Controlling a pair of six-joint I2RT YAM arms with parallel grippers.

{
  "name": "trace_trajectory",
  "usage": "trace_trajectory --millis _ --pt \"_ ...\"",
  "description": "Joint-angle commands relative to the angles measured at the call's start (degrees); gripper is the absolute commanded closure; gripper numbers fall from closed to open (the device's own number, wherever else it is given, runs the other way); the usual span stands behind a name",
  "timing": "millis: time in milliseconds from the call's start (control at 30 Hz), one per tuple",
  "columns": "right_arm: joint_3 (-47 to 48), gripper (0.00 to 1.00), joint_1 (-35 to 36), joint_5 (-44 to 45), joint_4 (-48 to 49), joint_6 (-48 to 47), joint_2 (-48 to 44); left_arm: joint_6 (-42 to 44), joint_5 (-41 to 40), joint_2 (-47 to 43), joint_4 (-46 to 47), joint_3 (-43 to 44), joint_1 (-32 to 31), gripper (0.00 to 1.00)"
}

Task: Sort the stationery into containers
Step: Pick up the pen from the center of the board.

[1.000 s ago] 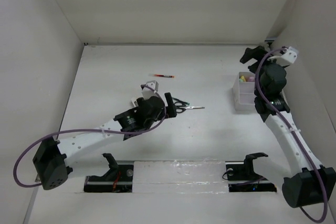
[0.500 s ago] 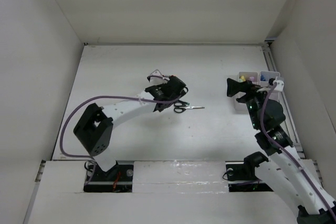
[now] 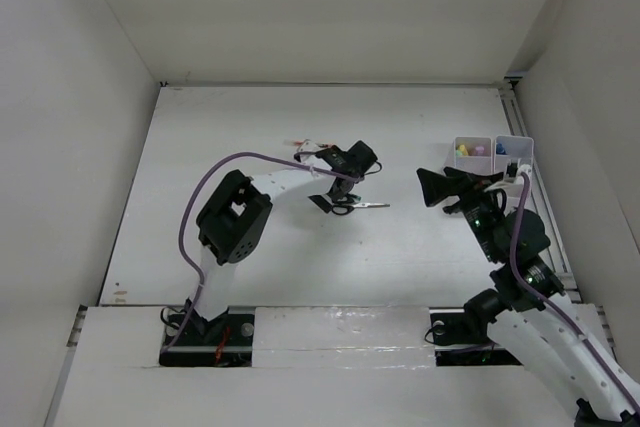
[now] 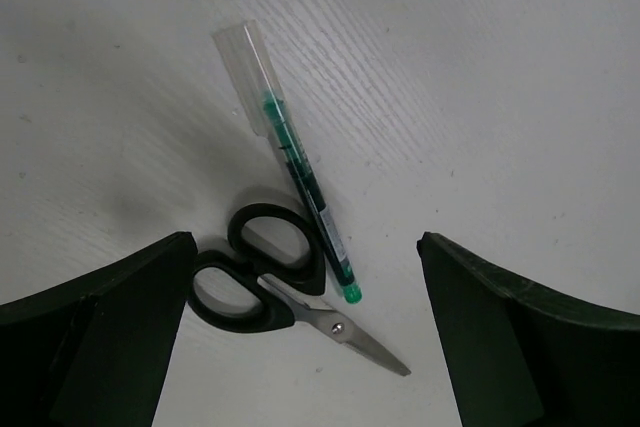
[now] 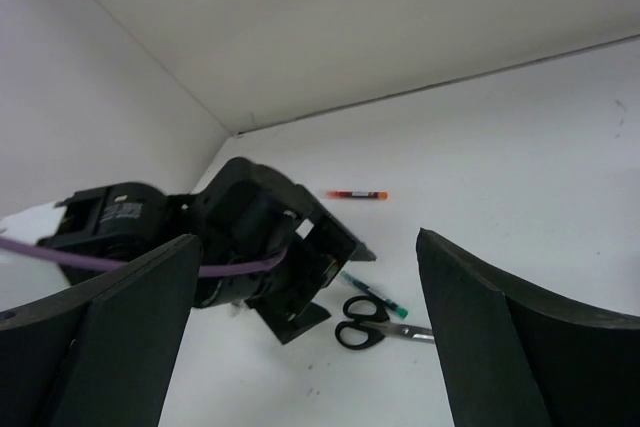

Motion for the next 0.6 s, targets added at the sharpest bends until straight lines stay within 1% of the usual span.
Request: trace_trajectory --millis 0,200,233,267,400,567 --pt "-1.05 0.06 1.65 -2.9 0.53 1.07 -1.95 -9.71 -6.2 2.1 -7.5 5.31 0.5 0.09" --pt "-3.07 0.09 2.19 -4.66 0.53 2.2 -3.8 -11.56 -6.91 4.04 -8.31 5.85 1.73 0.11" --pt "-3.08 0.09 2.71 -4.66 0.53 2.21 -3.81 -11.56 -6.21 4.04 -8.3 5.85 2.25 0.13" --pt "-3.6 0.09 2.71 -5.18 0.53 2.73 -3.81 -11.56 -6.2 4.56 -8.3 5.85 2.26 0.18" --pt "-3.6 0.1 2.71 -5.19 0.53 2.74 -4.33 -11.56 -6.2 5.97 -7.78 6.37 2.26 0.23" --pt "-3.6 0.11 2.71 -5.19 0.53 2.74 -4.86 -12.35 -6.2 9.4 -10.76 8.92 2.26 0.24"
